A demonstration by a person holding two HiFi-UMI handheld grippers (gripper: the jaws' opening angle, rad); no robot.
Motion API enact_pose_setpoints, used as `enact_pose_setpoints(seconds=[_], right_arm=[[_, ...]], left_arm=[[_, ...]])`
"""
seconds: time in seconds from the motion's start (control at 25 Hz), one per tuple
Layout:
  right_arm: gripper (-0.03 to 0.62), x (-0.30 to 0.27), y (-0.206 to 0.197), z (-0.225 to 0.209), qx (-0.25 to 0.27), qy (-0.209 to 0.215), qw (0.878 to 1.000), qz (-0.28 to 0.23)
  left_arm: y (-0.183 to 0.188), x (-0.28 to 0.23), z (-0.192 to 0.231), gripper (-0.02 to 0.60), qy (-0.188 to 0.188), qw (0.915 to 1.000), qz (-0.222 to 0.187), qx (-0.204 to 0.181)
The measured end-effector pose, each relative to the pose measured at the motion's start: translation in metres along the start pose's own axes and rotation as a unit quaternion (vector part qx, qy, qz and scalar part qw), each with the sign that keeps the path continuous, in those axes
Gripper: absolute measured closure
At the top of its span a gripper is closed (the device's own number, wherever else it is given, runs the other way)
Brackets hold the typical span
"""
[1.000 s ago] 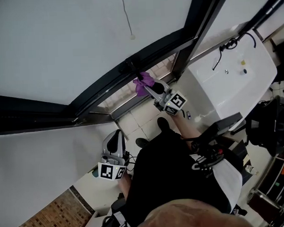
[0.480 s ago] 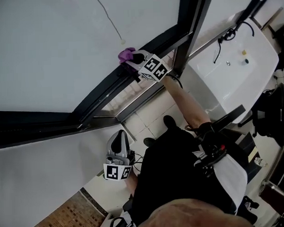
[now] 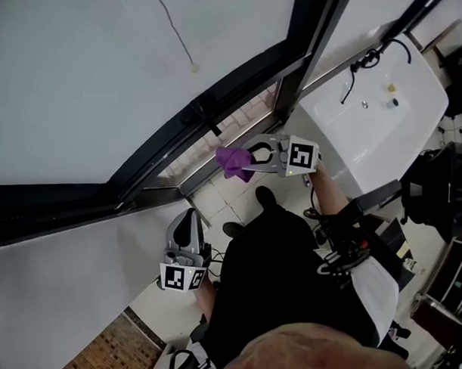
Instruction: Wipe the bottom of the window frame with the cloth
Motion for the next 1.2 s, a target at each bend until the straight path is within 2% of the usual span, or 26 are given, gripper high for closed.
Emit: enact_pose_setpoints(seconds=[0.04, 0.08, 0.16, 0.24, 0.28, 0.36, 0.44, 0.56, 0.6, 0.64, 0.72, 0.76, 0.8, 0.84, 0.92, 1.0, 1.2], right_arm=[[0.526, 0.005, 0.006, -0.002, -0.013, -0.023, 0.999, -0.025], [0.526, 0.010, 0.014, -0.014, -0.033, -0.068, 0.996, -0.049], [0.526, 0.014, 0.029, -0.059, -0.052, -0.178, 0.981, -0.065], [0.526, 0.004, 0.034, -0.110, -0.050, -0.266, 0.962, -0.036], [0.526, -0.008, 0.032, -0.131, -0.057, -0.288, 0.956, -0.008], [0.526, -0.040, 0.017, -0.159, -0.087, -0.284, 0.953, 0.061], [0.530, -0.065, 0.001, -0.169, -0.092, -0.266, 0.951, 0.126], [0.528, -0.070, -0.004, -0.162, -0.049, -0.260, 0.947, 0.180], [0.528, -0.065, -0.002, -0.160, -0.028, -0.268, 0.941, 0.205], [0.526, -0.057, 0.001, -0.160, -0.005, -0.290, 0.927, 0.238], [0.526, -0.033, 0.006, -0.164, 0.037, -0.361, 0.885, 0.292], [0.526, -0.023, 0.009, -0.166, 0.039, -0.383, 0.876, 0.291], [0.526, -0.017, 0.012, -0.168, 0.029, -0.388, 0.879, 0.276], [0.526, -0.019, 0.013, -0.171, 0.019, -0.377, 0.888, 0.263], [0.526, -0.037, 0.004, -0.176, 0.020, -0.331, 0.902, 0.275], [0.535, -0.054, -0.010, -0.184, 0.024, -0.299, 0.905, 0.303], [0.531, -0.054, -0.013, -0.186, 0.030, -0.285, 0.907, 0.309]], left_arm=[[0.001, -0.003, -0.001, 0.581, -0.004, 1.0000, 0.001, -0.001], [0.001, -0.006, -0.002, 0.581, -0.007, 1.0000, 0.002, -0.001], [0.002, -0.009, -0.004, 0.581, -0.009, 0.9999, 0.003, -0.004], [0.002, -0.009, -0.008, 0.581, -0.008, 1.0000, 0.003, -0.005], [0.003, -0.008, -0.010, 0.581, -0.005, 1.0000, 0.004, -0.006], [0.003, -0.005, -0.012, 0.581, 0.002, 1.0000, 0.003, -0.007], [0.004, 0.000, -0.012, 0.581, 0.014, 0.9999, 0.001, -0.008], [0.004, 0.008, -0.006, 0.581, 0.034, 0.9994, -0.003, -0.008], [0.004, 0.010, -0.004, 0.581, 0.040, 0.9992, -0.004, -0.008], [0.004, 0.012, -0.003, 0.581, 0.045, 0.9990, -0.005, -0.008], [0.004, 0.015, -0.002, 0.581, 0.051, 0.9986, -0.008, -0.008], [0.004, 0.016, -0.001, 0.581, 0.052, 0.9986, -0.009, -0.008], [0.004, 0.016, 0.000, 0.581, 0.053, 0.9985, -0.008, -0.007], [0.003, 0.015, 0.001, 0.581, 0.052, 0.9986, -0.007, -0.006], [0.002, 0.012, 0.003, 0.581, 0.049, 0.9988, -0.006, -0.005], [0.003, 0.007, 0.002, 0.581, 0.043, 0.9990, -0.006, -0.006], [0.003, -0.001, -0.003, 0.581, 0.034, 0.9994, 0.000, -0.007]])
Point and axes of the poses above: the fingertips, and each gripper's own axes: x backward along the fingers, z to its left, y out of its top, the point moved 9 cm from there along x, backward along the fingers, and after that the axes turned 1 degree about z, right-handed, at the moved point
